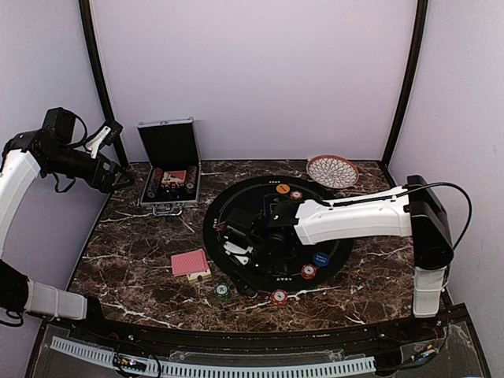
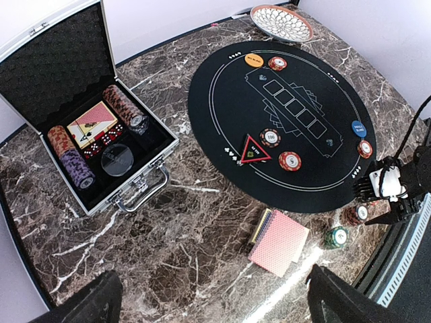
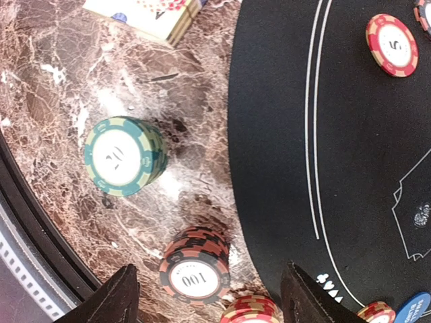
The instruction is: Distribute texas hold em gaming equipment
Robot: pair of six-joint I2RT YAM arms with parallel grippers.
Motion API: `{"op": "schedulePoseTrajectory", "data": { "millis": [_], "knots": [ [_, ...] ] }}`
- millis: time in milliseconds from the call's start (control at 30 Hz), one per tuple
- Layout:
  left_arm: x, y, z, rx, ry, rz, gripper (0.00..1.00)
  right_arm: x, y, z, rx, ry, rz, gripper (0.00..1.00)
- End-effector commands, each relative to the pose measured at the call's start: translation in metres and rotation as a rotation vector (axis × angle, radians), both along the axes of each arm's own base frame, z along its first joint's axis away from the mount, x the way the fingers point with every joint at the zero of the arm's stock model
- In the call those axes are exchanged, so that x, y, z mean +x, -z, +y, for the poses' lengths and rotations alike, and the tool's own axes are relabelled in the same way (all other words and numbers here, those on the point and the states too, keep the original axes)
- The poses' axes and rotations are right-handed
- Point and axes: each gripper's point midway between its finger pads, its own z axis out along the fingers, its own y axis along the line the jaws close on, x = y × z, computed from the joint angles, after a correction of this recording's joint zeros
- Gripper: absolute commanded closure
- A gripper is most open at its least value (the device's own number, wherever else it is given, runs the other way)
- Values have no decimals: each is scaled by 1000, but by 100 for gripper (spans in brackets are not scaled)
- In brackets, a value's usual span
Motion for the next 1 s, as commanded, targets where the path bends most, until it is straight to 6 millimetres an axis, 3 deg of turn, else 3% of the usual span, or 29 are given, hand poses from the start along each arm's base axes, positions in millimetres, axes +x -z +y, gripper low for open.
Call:
{"op": "schedulePoseTrajectory", "data": {
  "millis": [0, 367, 967],
  "knots": [
    [-7, -14, -3, -8, 19, -26, 1, -9, 1, 7, 30, -22, 24, 27],
    [-8, -14, -3, -6, 17, -27, 1, -11, 21, 1, -20, -33, 31, 29],
    [-8, -15, -2, -1, 16, -33, 1, -16, 36, -3, -51, -47, 60, 37]
  ]
}}
